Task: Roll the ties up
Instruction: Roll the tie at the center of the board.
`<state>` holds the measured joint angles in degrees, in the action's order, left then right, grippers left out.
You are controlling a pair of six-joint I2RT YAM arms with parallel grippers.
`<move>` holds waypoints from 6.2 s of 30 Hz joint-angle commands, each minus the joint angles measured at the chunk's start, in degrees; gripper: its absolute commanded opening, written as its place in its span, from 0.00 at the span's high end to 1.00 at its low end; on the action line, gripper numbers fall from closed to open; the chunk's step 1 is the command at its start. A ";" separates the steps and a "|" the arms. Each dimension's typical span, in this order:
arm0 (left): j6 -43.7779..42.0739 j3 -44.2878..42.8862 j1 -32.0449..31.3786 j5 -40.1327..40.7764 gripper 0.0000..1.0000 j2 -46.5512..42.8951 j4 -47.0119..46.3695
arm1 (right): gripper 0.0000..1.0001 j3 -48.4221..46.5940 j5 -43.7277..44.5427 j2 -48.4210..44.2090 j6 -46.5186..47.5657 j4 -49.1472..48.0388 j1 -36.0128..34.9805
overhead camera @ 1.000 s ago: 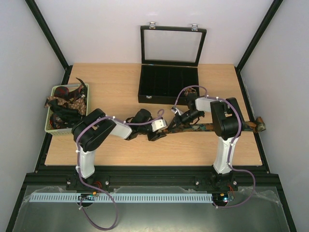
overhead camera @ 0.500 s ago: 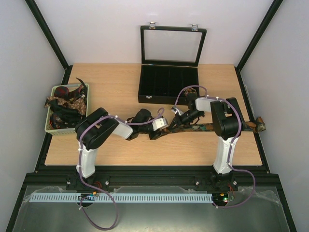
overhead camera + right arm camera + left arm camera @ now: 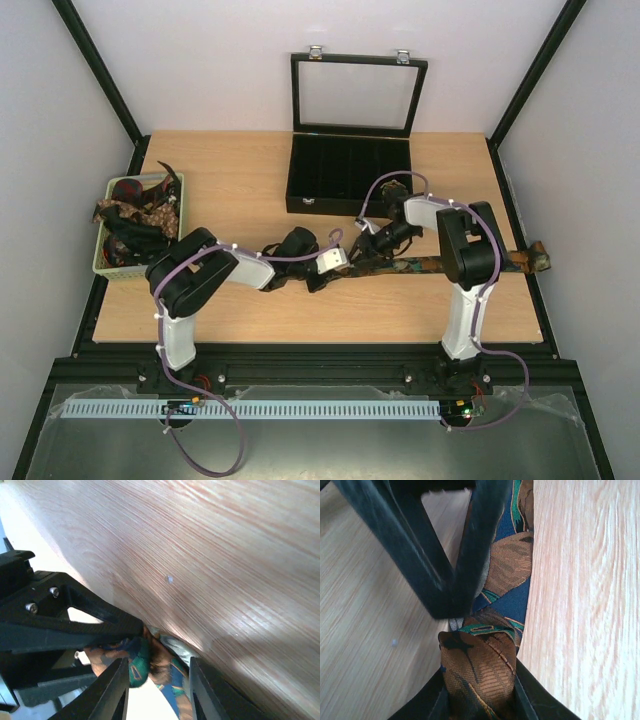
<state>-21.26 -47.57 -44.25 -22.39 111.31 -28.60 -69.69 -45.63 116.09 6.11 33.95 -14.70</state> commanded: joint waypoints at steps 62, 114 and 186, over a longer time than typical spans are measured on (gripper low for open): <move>2.07 6.44 2.76 -4.15 0.39 -4.39 0.52 | 0.99 2.31 4.68 5.19 0.62 -0.19 -1.03; 2.57 0.04 -2.34 5.90 0.66 4.73 8.42 | 0.99 -0.54 8.21 1.15 -2.90 4.40 -3.70; 1.78 1.66 0.53 -0.24 0.13 -5.88 6.26 | 0.99 0.08 6.73 3.04 4.77 6.65 1.04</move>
<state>-18.48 -47.40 -44.62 -19.25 109.49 -25.82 -70.65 -42.85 114.56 6.92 38.52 -15.75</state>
